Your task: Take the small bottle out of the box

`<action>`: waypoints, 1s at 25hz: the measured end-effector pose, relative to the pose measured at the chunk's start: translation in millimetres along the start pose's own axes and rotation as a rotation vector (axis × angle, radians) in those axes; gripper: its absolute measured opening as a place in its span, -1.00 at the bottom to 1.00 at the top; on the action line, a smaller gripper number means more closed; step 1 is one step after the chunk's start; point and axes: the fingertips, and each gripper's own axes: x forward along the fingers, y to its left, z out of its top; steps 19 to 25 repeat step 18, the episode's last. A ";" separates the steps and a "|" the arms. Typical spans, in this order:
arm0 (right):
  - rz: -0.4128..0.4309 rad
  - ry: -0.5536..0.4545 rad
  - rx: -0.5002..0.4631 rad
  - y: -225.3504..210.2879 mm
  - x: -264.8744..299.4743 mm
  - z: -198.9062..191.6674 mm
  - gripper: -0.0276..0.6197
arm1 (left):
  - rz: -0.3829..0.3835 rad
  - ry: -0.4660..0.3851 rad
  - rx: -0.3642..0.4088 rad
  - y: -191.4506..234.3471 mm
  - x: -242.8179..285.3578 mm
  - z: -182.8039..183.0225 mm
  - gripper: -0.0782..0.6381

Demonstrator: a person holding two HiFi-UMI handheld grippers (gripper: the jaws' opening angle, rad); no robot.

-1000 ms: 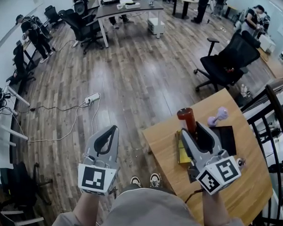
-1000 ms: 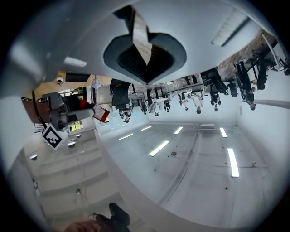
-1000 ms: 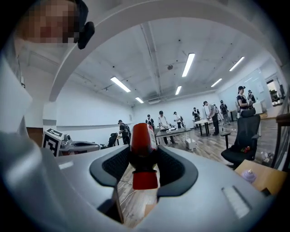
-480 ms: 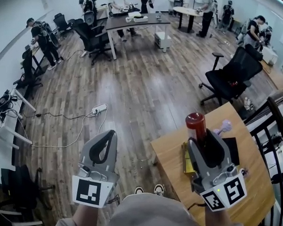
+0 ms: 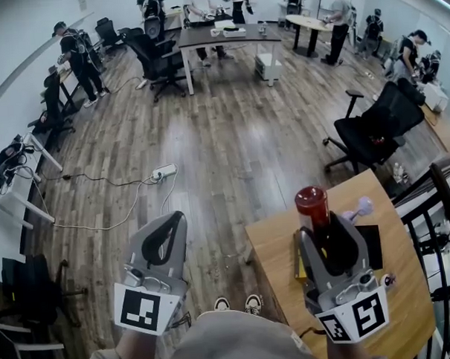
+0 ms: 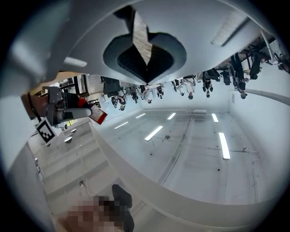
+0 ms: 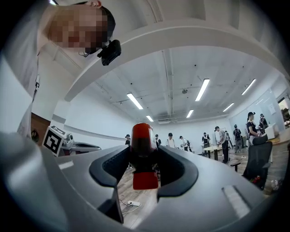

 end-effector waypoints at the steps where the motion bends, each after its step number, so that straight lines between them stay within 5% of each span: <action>1: 0.003 0.004 0.003 0.0 0.2 -1.6 -0.28 | 0.004 0.003 -0.001 0.1 -1.3 -0.1 -0.78; 25: 0.048 0.071 0.036 2.1 0.4 -22.4 -0.28 | 0.026 0.030 -0.009 -1.3 -10.5 -4.2 -0.78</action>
